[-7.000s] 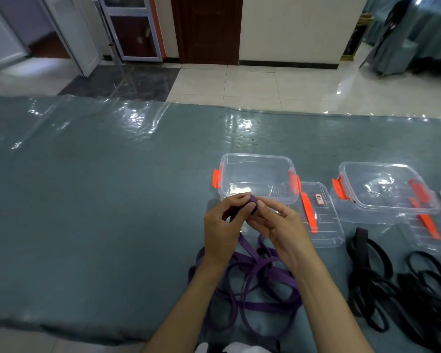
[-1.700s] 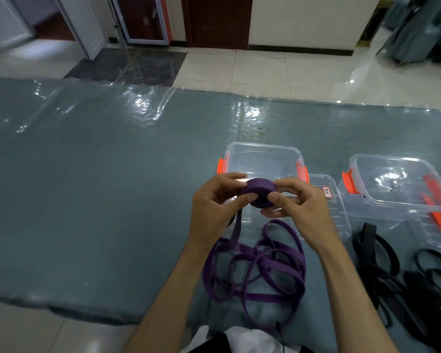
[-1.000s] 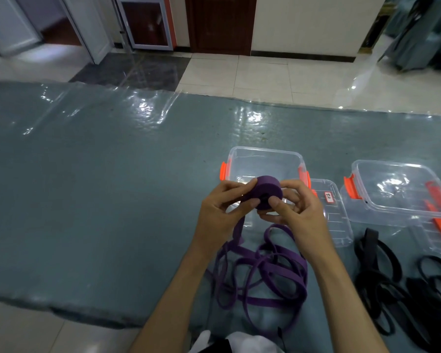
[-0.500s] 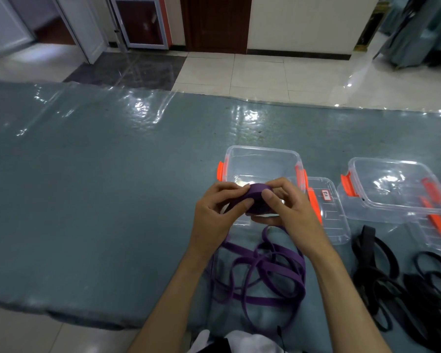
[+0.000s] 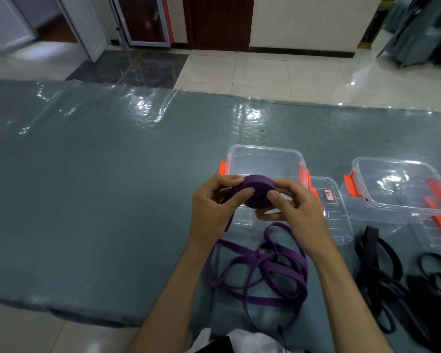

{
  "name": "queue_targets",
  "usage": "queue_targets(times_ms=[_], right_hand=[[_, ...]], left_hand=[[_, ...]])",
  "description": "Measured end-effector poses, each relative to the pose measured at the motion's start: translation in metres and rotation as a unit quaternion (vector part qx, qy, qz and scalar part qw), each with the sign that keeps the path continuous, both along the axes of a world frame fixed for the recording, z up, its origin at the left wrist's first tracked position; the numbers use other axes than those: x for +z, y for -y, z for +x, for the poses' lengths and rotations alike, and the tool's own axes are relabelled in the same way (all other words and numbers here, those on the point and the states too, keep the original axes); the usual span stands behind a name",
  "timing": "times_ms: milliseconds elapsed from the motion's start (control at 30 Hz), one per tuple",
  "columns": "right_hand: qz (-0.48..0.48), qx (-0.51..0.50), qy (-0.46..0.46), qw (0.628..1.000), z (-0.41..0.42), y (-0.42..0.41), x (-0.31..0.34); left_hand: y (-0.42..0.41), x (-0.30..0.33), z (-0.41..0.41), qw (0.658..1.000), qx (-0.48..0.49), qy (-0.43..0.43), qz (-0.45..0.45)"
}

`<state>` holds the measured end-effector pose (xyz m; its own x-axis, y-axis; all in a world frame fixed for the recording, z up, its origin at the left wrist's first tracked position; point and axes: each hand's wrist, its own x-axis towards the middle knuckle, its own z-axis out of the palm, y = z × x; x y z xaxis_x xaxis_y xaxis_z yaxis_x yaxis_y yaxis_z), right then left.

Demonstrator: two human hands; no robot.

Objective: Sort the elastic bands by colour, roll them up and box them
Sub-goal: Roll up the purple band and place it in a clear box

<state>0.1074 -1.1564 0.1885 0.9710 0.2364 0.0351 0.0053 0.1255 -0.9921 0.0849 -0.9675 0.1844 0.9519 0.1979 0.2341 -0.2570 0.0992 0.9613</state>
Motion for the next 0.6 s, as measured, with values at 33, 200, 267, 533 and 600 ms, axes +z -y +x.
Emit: queue_targets(times_ms=[33,200,267,533,600], right_hand=[[0.018,-0.001,-0.010,1.000,0.000,0.000,-0.002],[-0.036,0.041,-0.020,0.998,0.001,0.008,-0.006],[-0.104,0.033,0.008,0.994,0.004,0.013,-0.002],[0.031,0.015,-0.020,0.999,0.003,0.010,0.001],[0.038,0.035,-0.043,0.998,0.001,0.010,-0.006]], left_hand=[[-0.002,0.000,0.001,1.000,-0.013,-0.003,0.007],[-0.012,-0.004,0.004,0.998,-0.062,0.000,0.029],[-0.011,-0.005,0.002,0.999,-0.040,0.000,0.037],[-0.005,-0.005,0.007,0.999,-0.029,-0.001,0.022],[-0.008,-0.006,0.008,0.998,-0.045,-0.002,0.039]])
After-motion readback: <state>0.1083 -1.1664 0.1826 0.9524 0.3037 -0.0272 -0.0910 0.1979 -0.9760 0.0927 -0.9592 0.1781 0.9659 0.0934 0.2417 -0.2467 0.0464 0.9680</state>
